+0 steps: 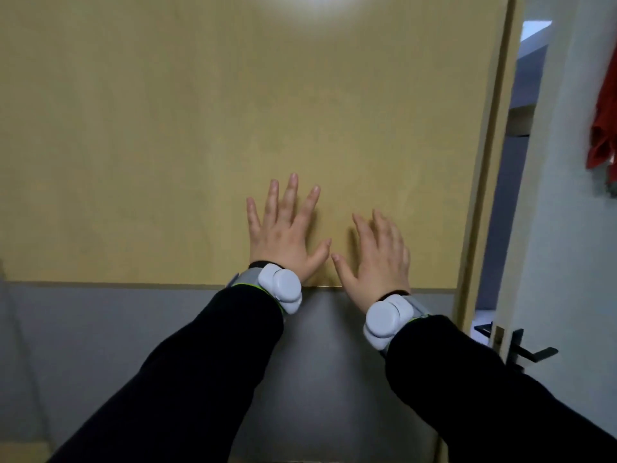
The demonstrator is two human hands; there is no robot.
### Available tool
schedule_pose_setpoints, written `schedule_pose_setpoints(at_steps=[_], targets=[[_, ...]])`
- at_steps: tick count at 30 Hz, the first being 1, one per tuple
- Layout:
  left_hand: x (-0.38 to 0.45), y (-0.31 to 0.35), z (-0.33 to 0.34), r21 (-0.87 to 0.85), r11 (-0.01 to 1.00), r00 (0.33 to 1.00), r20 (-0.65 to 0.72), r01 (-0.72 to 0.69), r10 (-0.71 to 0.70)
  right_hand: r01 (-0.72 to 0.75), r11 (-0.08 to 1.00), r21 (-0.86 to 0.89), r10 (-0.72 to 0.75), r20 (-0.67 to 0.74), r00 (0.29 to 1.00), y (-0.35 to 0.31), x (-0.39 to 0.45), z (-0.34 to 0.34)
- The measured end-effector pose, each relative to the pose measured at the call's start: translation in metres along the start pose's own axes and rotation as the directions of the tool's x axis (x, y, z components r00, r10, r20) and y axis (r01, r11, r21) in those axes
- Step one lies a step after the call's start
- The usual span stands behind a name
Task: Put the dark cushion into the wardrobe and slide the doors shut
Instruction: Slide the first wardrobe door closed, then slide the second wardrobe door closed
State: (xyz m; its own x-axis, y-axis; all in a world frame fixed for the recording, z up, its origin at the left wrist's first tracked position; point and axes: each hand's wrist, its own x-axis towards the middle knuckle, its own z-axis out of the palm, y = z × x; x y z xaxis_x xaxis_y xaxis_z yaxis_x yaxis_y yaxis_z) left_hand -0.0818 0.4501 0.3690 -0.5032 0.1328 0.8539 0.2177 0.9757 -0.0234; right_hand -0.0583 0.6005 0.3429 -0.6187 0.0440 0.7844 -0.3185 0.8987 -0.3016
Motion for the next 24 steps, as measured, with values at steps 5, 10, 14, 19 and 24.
schedule_pose_setpoints(at_steps=[5, 10, 14, 19, 24], targets=[[-0.023, -0.092, -0.033, 0.105, 0.987, 0.992, 0.010, 0.122, -0.124, 0.107, 0.993, 0.046, -0.110, 0.064, 0.992, -0.081, -0.001, 0.037], [-0.052, -0.182, -0.068, 0.170, 0.971, 0.986, 0.010, 0.165, -0.169, 0.148, 0.984, 0.100, -0.157, 0.089, 0.984, -0.166, -0.013, 0.074], [-0.073, -0.241, -0.089, 0.195, 0.965, 0.982, 0.037, 0.175, -0.185, 0.156, 0.980, 0.125, -0.170, 0.109, 0.979, -0.225, -0.024, 0.101], [-0.101, -0.324, -0.115, 0.263, 0.948, 0.976, 0.073, 0.180, -0.206, 0.154, 0.973, 0.174, -0.179, 0.140, 0.974, -0.307, -0.043, 0.138], [-0.121, -0.384, -0.137, 0.267, 0.947, 0.978, 0.053, 0.179, -0.200, 0.157, 0.969, 0.191, -0.188, 0.157, 0.970, -0.365, -0.057, 0.164]])
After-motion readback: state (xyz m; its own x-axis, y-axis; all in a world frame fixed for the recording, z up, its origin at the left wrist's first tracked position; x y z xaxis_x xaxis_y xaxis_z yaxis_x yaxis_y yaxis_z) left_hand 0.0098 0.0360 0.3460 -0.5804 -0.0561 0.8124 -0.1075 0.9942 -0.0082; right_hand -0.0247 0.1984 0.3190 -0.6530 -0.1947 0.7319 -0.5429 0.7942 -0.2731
